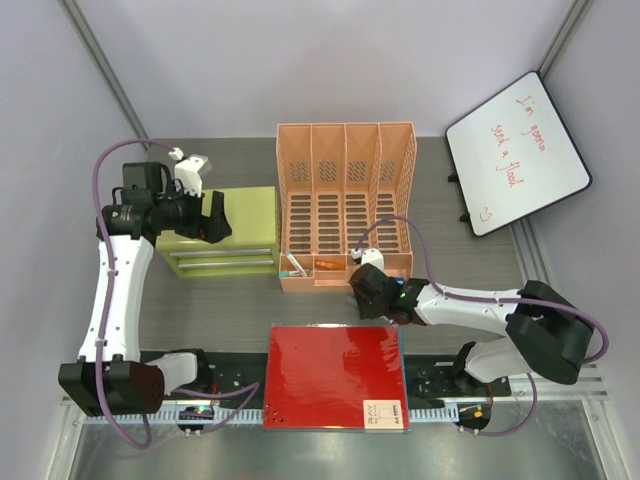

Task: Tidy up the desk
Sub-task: Pick up the stationery from the center of the board, then place the stationery in the storage box.

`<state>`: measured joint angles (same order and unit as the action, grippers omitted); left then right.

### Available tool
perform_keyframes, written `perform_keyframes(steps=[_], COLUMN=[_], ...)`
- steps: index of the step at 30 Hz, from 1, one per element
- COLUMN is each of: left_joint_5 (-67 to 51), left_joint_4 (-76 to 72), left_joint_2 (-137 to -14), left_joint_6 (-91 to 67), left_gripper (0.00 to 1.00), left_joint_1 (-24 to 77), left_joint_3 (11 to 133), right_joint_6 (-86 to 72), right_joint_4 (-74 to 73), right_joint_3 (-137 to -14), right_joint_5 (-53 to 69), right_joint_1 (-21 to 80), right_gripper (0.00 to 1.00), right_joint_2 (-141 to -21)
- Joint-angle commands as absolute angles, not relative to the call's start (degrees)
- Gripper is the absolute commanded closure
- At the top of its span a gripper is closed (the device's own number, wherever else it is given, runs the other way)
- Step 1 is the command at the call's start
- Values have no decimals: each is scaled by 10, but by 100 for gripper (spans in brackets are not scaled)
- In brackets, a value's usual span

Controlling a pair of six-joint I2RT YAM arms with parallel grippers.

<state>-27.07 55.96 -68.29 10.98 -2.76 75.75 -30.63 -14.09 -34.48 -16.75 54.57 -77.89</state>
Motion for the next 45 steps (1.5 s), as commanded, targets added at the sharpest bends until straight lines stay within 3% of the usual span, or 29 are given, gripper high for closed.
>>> perform_keyframes(steps=[1, 6, 12, 25, 28, 33, 38, 42, 45], left_joint_5=[-287, -286, -287, -291, -292, -292, -295, -294, -287], left_joint_4=[551, 555, 558, 557, 557, 555, 554, 554, 554], left_joint_2=[-675, -671, -667, -669, -668, -666, -668, -667, -664], left_joint_6=[115, 114, 114, 106, 105, 103, 100, 98, 103], left_gripper=[11, 11, 11, 12, 11, 11, 11, 11, 11], left_joint_1=[-31, -31, -32, -32, -32, -32, -32, -32, -31], left_joint_3=[782, 787, 790, 792, 792, 787, 786, 783, 780], right_joint_6=[-337, -337, -304, -171, -167, -107, -58, -52, -54], right_joint_4=[-148, -163, -186, -237, -168, 231, 458, 541, 571], right_joint_3=[-337, -333, -352, -481, -468, -316, -310, -366, -411], right_joint_5=[-149, -140, -152, -120, -123, -116, -103, -77, -67], right_joint_1=[570, 577, 578, 578, 578, 581, 582, 582, 582], right_gripper=[72, 80, 98, 99, 99, 99, 99, 99, 99], right_joint_2=[-783, -787, -771, -579, -547, -494, -633, -784, -835])
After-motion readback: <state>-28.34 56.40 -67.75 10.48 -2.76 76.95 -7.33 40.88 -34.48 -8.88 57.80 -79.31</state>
